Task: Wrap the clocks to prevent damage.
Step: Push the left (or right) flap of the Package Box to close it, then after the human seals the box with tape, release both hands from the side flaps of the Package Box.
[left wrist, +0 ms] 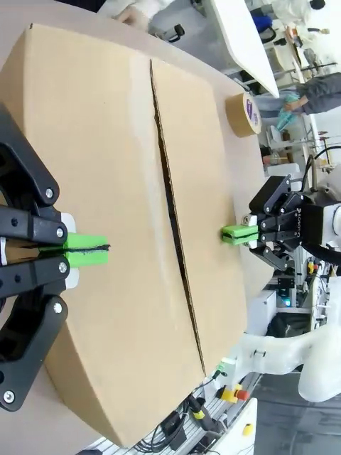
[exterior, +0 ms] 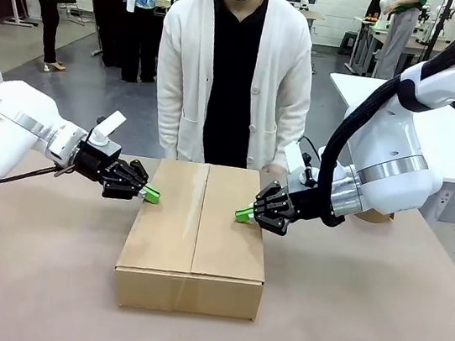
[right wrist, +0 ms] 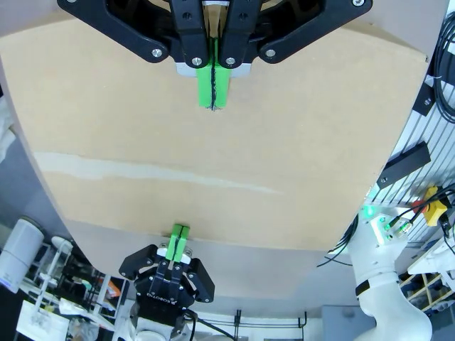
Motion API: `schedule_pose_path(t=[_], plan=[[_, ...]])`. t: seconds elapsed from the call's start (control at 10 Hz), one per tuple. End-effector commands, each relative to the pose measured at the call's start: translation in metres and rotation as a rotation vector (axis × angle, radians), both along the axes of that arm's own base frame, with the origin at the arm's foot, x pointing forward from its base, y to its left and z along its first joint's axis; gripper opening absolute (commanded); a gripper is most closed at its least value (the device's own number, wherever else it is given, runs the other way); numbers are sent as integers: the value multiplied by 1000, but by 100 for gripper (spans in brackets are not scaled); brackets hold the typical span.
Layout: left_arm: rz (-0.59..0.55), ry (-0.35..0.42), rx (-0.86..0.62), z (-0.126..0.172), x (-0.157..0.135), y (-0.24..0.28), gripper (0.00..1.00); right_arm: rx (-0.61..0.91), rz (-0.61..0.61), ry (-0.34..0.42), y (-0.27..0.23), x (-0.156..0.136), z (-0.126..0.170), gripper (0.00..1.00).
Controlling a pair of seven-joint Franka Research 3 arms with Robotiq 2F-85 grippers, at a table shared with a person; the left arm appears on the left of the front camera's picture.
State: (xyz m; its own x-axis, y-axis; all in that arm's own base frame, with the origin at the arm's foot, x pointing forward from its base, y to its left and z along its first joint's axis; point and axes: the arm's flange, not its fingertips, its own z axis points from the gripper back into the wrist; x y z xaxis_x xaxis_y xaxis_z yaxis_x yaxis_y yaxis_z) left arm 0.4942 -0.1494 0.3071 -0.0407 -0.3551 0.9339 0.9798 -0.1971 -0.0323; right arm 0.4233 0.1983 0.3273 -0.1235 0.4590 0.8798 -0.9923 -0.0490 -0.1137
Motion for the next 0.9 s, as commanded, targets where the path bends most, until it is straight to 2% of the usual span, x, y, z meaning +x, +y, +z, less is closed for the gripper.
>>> schedule_pose_path(t=[0.0,0.3,0.4,0.8], plan=[[82,-17,63,-25,-4,-6,0,-7,-5,6,0,0,-5,1],[75,3,90,-20,-6,-4,0,-7,-5,6,0,0,-5,1],[18,11,4,0,-1,-1,0,-7,-5,6,0,0,-5,1],[18,11,4,0,-1,-1,0,-7,-5,6,0,0,-5,1]])
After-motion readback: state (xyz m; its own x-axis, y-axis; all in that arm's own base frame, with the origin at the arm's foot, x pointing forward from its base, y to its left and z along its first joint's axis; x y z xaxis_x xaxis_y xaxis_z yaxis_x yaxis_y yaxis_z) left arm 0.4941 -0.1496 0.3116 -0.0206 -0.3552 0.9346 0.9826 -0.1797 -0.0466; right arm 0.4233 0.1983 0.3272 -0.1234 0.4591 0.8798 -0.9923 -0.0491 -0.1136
